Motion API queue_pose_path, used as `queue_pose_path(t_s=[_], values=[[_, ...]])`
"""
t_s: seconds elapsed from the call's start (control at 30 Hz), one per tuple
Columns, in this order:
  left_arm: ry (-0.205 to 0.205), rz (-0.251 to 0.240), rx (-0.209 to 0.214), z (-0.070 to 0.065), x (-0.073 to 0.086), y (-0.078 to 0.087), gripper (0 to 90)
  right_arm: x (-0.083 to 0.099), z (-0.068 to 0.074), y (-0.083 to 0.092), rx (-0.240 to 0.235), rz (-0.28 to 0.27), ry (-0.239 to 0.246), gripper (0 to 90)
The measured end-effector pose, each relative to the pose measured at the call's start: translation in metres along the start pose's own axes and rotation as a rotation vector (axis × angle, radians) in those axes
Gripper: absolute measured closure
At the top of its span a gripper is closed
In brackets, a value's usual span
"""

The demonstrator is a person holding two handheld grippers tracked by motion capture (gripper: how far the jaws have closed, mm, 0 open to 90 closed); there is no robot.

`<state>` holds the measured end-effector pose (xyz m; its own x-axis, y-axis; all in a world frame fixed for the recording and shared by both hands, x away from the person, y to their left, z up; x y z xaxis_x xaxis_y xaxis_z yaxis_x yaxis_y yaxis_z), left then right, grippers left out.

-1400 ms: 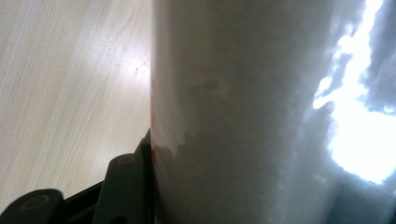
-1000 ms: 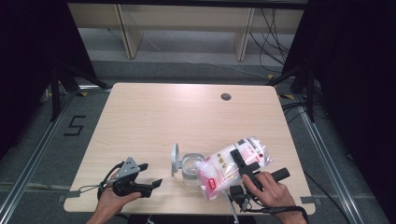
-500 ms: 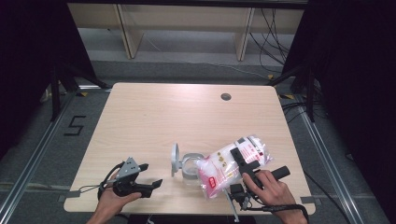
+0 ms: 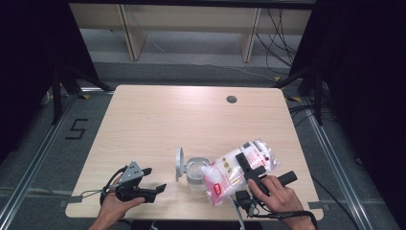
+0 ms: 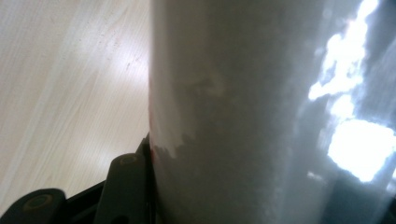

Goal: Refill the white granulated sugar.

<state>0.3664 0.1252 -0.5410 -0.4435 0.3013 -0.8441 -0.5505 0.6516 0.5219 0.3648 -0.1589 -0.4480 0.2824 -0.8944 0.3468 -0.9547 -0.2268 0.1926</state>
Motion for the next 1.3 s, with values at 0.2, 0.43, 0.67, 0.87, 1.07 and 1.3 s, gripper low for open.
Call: queue_pose_path(t_s=[0.2, 0.43, 0.67, 0.87, 1.07, 1.3], values=[[0.005, 0.002, -0.005, 0.0007, 0.0001, 0.0008, 18.2, 0.0051, -0.0005, 0.0033, 0.003, -0.003, 0.047, 52.3], [-0.002, -0.004, -0.006, 0.0003, -0.0005, 0.0003, 18.3, 0.0012, 0.0029, 0.0023, -0.009, -0.009, -0.010, 52.5], [0.002, -0.002, -0.007, 0.0007, -0.0004, 0.0009, 18.3, 0.0064, 0.0023, 0.0044, -0.008, 0.010, 0.000, 52.8], [0.000, -0.003, -0.002, 0.0001, -0.0006, 0.0006, 18.3, -0.0001, 0.0008, 0.0014, -0.008, -0.032, -0.009, 53.0], [0.002, 0.000, -0.008, 0.0008, -0.0001, 0.0009, 18.2, 0.0048, -0.0009, 0.0026, -0.005, -0.011, -0.002, 53.2], [0.003, -0.004, -0.002, 0.0000, -0.0005, 0.0001, 18.2, 0.0015, 0.0040, 0.0063, -0.019, -0.006, -0.016, 53.2]])
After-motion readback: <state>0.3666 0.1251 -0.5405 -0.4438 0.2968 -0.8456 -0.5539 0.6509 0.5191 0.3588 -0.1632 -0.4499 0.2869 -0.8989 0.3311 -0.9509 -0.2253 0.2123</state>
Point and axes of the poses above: each handheld gripper's, and its own axes: y roughly backward along the jaws, x roughly out of its underside, z roughly to its left, the point moved 9 cm from there along -y, roughly forward along the jaws
